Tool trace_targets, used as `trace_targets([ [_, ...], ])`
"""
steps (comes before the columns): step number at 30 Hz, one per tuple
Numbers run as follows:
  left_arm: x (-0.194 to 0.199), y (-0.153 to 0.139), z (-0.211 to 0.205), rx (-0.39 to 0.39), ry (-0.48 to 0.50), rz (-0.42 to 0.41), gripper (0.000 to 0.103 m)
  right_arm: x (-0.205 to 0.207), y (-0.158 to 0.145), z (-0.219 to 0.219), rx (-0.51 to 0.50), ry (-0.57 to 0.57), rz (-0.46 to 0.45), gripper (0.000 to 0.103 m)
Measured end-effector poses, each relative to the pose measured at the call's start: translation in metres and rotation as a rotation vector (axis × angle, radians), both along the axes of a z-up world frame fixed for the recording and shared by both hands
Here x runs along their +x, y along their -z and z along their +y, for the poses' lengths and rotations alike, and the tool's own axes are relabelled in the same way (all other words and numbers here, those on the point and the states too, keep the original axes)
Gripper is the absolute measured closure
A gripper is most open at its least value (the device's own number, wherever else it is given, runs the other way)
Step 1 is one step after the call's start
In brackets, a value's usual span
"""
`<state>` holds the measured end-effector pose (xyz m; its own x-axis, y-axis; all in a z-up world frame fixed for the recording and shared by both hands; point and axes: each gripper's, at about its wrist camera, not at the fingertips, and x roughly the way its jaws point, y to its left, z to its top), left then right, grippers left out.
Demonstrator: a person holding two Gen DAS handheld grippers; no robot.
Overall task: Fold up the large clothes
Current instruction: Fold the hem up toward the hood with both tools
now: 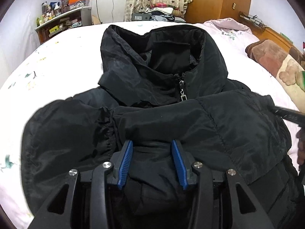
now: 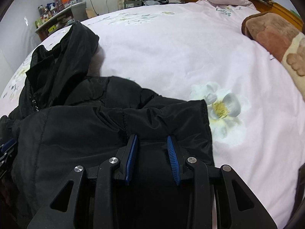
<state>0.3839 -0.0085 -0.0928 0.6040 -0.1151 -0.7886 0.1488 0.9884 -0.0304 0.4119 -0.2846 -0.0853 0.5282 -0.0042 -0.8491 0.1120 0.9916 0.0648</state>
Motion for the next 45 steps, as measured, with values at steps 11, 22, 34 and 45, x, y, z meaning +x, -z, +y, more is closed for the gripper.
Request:
trace_targets([
  [11, -0.034, 0.006, 0.014, -0.02, -0.005, 0.015, 0.055, -0.067, 0.004, 0.016, 0.052, -0.044, 0.01, 0.07],
  [22, -0.033, -0.032, 0.037, 0.0, -0.05, -0.047, 0.055, -0.056, -0.028, 0.017, 0.04, -0.047, -0.047, 0.07],
  [34, -0.002, -0.013, 0.064, 0.068, -0.11, -0.011, 0.055, 0.006, -0.003, 0.044, -0.025, -0.07, 0.027, 0.07],
  [45, -0.038, -0.013, 0.092, -0.007, -0.167, 0.01, 0.055, -0.047, -0.024, 0.1, 0.068, -0.202, -0.025, 0.07],
])
